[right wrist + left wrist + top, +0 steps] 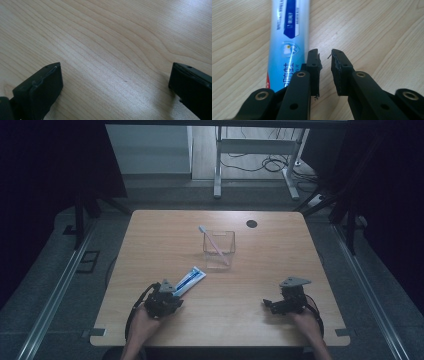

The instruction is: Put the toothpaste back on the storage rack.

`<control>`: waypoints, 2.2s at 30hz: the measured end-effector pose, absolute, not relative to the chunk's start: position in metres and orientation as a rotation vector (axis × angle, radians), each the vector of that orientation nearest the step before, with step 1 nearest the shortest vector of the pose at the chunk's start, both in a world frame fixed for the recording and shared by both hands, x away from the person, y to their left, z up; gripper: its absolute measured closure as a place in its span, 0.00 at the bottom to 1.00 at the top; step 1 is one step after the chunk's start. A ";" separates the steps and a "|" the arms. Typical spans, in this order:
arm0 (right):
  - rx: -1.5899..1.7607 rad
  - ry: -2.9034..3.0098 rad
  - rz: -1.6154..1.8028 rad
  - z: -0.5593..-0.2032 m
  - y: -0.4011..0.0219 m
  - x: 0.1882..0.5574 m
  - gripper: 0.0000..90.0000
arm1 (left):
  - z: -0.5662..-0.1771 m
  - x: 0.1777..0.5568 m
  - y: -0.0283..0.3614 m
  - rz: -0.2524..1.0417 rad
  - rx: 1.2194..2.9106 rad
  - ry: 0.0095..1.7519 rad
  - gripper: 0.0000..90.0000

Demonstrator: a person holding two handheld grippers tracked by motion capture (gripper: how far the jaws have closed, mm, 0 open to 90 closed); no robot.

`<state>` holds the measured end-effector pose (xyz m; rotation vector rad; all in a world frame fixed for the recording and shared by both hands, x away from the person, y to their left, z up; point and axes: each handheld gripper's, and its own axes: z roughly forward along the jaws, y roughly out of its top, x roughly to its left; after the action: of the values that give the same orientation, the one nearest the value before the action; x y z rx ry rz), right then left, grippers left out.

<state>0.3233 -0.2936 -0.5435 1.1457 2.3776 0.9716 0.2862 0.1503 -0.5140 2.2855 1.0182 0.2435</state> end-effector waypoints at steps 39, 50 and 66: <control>1.146 2.377 0.971 -0.543 -0.294 0.323 0.00 | -0.500 0.342 0.150 0.185 2.406 1.010 0.44; 1.148 2.377 0.970 -0.543 -0.294 0.323 0.00 | -0.509 0.355 0.140 0.143 2.459 1.025 0.48; 1.149 2.377 0.971 -0.543 -0.294 0.323 0.00 | -0.503 0.358 0.138 0.104 2.451 1.070 0.77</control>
<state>0.3232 -0.2936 -0.5435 1.1491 2.3766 0.9714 0.3575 0.1383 -0.5027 2.4513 1.0700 0.1040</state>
